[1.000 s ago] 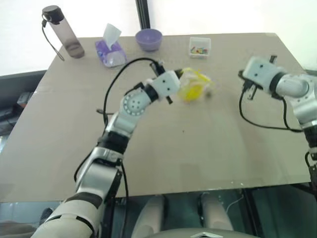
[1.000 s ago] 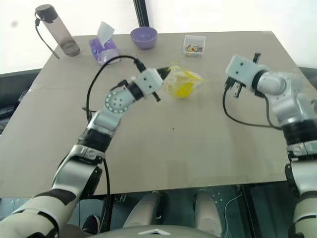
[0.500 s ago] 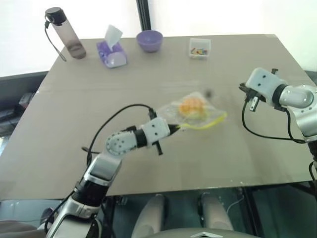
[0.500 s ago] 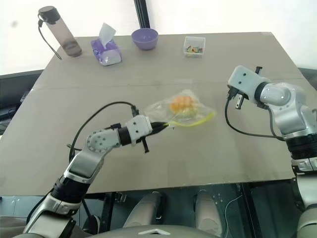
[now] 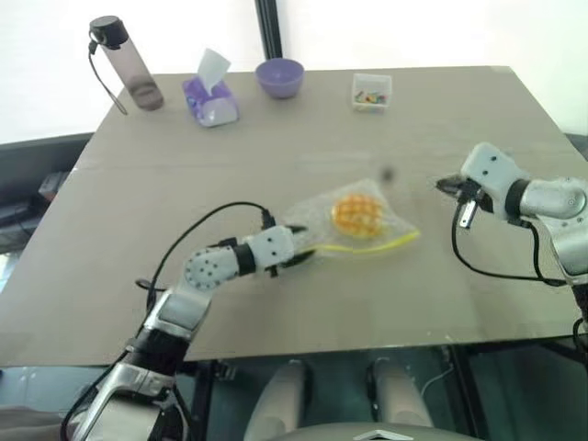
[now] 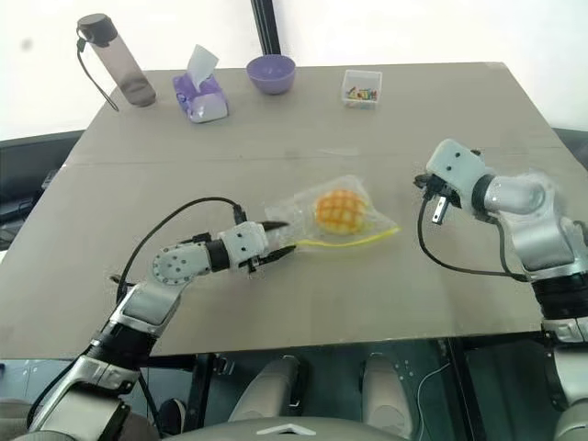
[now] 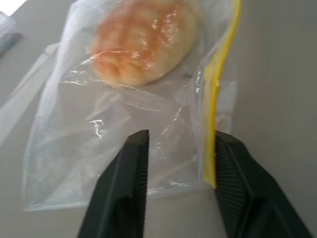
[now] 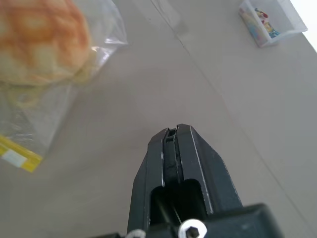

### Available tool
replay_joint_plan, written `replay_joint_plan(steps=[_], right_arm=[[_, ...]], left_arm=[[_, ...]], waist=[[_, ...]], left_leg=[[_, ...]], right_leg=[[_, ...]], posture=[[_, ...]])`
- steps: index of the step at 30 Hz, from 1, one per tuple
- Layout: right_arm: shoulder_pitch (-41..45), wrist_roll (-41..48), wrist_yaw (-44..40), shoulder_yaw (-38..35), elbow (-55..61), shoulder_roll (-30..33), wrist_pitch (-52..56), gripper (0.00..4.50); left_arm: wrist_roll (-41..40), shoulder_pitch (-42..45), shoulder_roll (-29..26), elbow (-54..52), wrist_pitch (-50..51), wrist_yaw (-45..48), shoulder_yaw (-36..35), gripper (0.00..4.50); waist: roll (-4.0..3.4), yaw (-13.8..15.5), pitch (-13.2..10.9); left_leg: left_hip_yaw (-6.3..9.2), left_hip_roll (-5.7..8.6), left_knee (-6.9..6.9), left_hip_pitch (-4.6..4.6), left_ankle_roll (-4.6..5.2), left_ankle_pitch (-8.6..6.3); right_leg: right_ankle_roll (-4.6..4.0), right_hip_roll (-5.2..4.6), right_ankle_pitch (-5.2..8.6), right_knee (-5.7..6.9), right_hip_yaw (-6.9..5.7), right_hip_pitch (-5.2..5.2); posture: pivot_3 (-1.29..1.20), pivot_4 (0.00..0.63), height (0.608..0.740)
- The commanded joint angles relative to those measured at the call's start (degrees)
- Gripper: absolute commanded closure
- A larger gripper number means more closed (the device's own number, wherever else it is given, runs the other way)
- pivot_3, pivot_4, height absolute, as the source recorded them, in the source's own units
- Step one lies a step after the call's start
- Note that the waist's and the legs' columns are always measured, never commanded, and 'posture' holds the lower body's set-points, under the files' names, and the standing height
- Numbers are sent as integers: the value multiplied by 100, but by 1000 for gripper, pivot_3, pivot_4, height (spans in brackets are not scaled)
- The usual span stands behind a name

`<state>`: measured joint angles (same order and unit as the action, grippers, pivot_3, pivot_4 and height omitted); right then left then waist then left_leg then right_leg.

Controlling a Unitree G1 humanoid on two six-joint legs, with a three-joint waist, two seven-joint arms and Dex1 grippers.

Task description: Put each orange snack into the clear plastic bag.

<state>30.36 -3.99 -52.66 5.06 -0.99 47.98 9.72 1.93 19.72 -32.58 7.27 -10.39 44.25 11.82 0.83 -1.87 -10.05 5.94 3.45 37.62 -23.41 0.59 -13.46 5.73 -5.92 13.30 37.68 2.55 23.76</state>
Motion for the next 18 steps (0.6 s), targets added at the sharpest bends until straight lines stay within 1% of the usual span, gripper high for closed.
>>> replay_joint_plan(steps=[1, 4, 7, 8, 9, 12, 14, 18], right_arm=[[-465, 752, -197, -659, 562, 41, 489, 4500], [-1165, 1452, -338, -1168, 1076, 45, 1067, 3662], [-1823, 1958, -410, -1604, 1584, 113, 1552, 2167], [-2048, 2205, -432, -1784, 1810, 126, 1805, 1407], [-2237, 2421, -469, -1938, 2001, 131, 1971, 1028], [-2604, 2946, -510, -2296, 2356, 80, 2290, 1028], [-2819, 3236, -555, -2486, 2504, 105, 2497, 1028], [-3166, 3531, -681, -2778, 2606, 214, 2567, 1028]], left_arm=[[-35, 57, -94, 271, -340, -150, -323, 559], [-421, -166, -124, -97, -70, 16, -548, 489], [-980, -624, -238, -852, 586, 283, -747, 489], [-1291, -873, -331, -1214, 962, 401, -865, 489], [-1580, -1095, -418, -1540, 1311, 481, -979, 489], [-2406, -1637, -687, -2306, 2448, 561, -1418, 489], [-2888, -1925, -875, -2665, 3188, 532, -1706, 489], [-3286, -2409, -1081, -3176, 3735, 451, -2240, 489]], waist=[[0, 3, 0], [0, 3, 0], [-1, -6, 0], [-1, -12, 0], [-1, -13, 0], [0, -21, -1], [1, -15, -2], [1, -3, -2]], left_leg=[[2, 0, 0, 0, 0, 0], [2, 0, -1, -2, 1, -1], [4, -4, -2, -4, 2, -1], [3, -11, -2, -2, 2, -1], [-1, -13, -2, 2, 2, -1], [-3, -28, -6, 17, 2, -2], [-8, -32, -14, 48, 3, -2], [-12, -47, -12, 77, 3, -2]], right_leg=[[0, 0, 0, -1, -1, 0], [0, -1, 0, -4, 1, 1], [0, -1, 0, -3, 0, 1], [0, -1, 0, -3, 2, 1], [0, -1, 0, -1, 4, 0], [0, 2, 1, 3, 6, -15], [0, 4, 3, 2, 7, -41], [2, 13, 5, -13, 4, -72]], posture=[[0, 150, 740], [0, 150, 740], [0, 150, 740], [0, 150, 740], [0, 150, 740], [0, 150, 740], [0, 150, 740], [0, 150, 740]])
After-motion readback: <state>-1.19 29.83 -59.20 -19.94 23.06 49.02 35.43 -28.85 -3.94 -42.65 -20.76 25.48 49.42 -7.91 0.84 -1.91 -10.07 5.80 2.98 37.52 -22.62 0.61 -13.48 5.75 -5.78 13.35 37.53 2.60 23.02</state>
